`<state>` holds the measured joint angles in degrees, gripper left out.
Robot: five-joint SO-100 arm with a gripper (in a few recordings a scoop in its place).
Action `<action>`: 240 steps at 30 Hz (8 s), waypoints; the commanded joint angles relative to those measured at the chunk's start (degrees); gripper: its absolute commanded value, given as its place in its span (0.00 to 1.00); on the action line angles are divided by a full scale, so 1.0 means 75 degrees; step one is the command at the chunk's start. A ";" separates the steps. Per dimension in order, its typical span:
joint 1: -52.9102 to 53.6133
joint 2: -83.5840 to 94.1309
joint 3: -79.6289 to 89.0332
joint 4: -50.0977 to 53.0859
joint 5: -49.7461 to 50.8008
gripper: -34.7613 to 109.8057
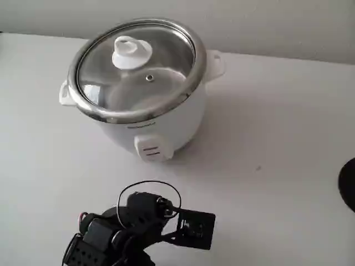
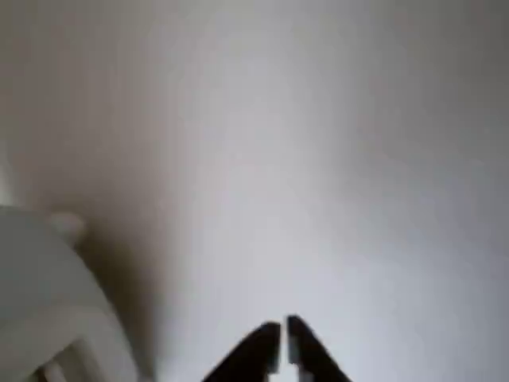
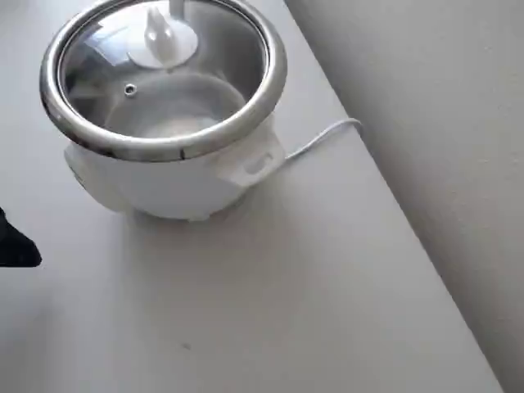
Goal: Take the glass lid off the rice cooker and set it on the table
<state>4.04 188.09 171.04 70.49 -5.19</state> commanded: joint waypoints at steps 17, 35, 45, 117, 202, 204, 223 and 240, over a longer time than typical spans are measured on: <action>0.0059 0.0047 0.0012 -0.0105 0.0082 0.24; 0.0059 0.0047 0.0012 -0.0105 0.0082 0.24; 0.0059 0.0047 0.0012 -0.0105 0.0082 0.24; -0.3164 -0.8895 -1.1566 -0.2883 0.0621 0.43; 0.3832 -0.7242 -0.6902 -0.8754 -0.1512 0.24; 0.3867 -0.7664 -0.6598 -0.9070 -0.1523 0.24; 0.2801 -1.1789 -0.6082 -0.9270 -0.1441 0.24; 0.2121 -1.3020 -0.6152 -0.8859 -0.1980 0.33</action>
<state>21.09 89.56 125.86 -0.09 -17.58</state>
